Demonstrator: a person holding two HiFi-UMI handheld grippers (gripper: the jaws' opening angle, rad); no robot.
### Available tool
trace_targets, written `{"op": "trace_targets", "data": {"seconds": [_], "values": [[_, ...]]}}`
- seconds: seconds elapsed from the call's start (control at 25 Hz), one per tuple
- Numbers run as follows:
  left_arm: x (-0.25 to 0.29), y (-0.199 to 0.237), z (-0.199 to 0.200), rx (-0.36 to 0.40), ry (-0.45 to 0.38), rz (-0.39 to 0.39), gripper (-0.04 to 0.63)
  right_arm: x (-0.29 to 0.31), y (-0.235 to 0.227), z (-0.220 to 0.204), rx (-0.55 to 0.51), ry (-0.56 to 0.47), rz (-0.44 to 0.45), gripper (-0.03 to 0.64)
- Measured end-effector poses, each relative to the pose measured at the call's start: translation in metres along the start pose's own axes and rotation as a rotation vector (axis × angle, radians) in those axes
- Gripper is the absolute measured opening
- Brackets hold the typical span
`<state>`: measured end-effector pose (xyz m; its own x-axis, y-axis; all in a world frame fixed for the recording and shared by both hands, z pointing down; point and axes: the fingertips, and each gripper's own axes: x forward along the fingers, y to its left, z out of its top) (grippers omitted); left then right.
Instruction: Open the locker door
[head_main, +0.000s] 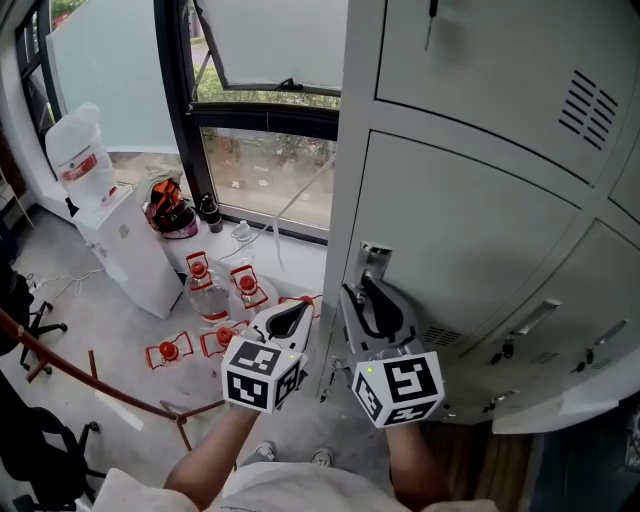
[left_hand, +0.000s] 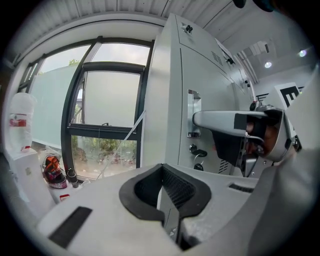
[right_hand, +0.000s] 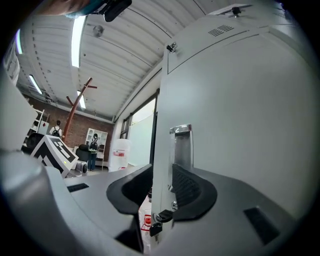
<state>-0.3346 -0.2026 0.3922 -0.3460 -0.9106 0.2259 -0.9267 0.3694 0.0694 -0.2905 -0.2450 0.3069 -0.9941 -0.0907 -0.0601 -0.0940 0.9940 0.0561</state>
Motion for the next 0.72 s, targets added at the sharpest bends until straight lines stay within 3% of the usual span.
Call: {"op": "trace_targets", "data": {"seconds": [0.48, 0.72], "values": [[0.012, 0.008, 0.002, 0.030, 0.011, -0.157, 0.006, 0.008, -0.005, -0.003, -0.034, 0.047, -0.165, 0.115], [0.013, 0.013, 0.003, 0.030, 0.004, -0.201, 0.006, 0.019, -0.004, -0.002, -0.012, 0.055, -0.178, 0.115]]}}
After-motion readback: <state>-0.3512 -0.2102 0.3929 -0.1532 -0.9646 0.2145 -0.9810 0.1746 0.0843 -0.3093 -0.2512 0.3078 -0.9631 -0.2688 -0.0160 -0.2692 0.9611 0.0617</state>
